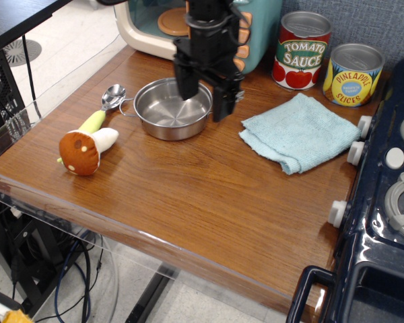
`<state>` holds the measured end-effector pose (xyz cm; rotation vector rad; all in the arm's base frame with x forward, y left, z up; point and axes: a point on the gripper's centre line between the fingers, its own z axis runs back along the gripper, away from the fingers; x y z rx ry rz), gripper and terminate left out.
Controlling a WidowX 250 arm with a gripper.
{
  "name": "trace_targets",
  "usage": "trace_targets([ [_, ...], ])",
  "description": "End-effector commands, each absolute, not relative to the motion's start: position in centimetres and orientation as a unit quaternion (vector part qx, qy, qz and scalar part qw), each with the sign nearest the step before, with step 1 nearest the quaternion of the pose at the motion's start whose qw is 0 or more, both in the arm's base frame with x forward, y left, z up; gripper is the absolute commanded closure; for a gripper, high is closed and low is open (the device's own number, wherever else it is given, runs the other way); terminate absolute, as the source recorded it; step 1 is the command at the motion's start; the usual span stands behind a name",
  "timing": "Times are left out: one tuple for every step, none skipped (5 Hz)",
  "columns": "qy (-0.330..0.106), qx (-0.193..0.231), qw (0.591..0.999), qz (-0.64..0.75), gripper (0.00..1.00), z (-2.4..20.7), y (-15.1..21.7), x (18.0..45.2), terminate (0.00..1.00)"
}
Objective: Move the metal pot in front of the blue cloth
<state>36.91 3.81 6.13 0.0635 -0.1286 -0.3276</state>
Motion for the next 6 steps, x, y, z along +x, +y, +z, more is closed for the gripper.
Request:
trace_targets([
  [-0.091, 0.074, 0.986, -0.122, 0.00, 8.6, 6.5, 37.3, 0.00],
  [-0.065, 0.075, 0.988, -0.121, 0.00, 7.0, 6.8, 37.6, 0.00],
  [-0.042, 0.067, 0.988, -0.133, 0.00, 5.6, 6.6, 37.7, 0.00],
  [-0.033, 0.058, 0.987, -0.148, 0.00, 4.9, 6.0, 37.5, 0.00],
  [-0.029, 0.054, 0.986, -0.156, 0.00, 4.2, 5.9, 37.3, 0.00],
  [-0.027, 0.062, 0.987, -0.145, 1.00, 3.8, 6.4, 37.5, 0.00],
])
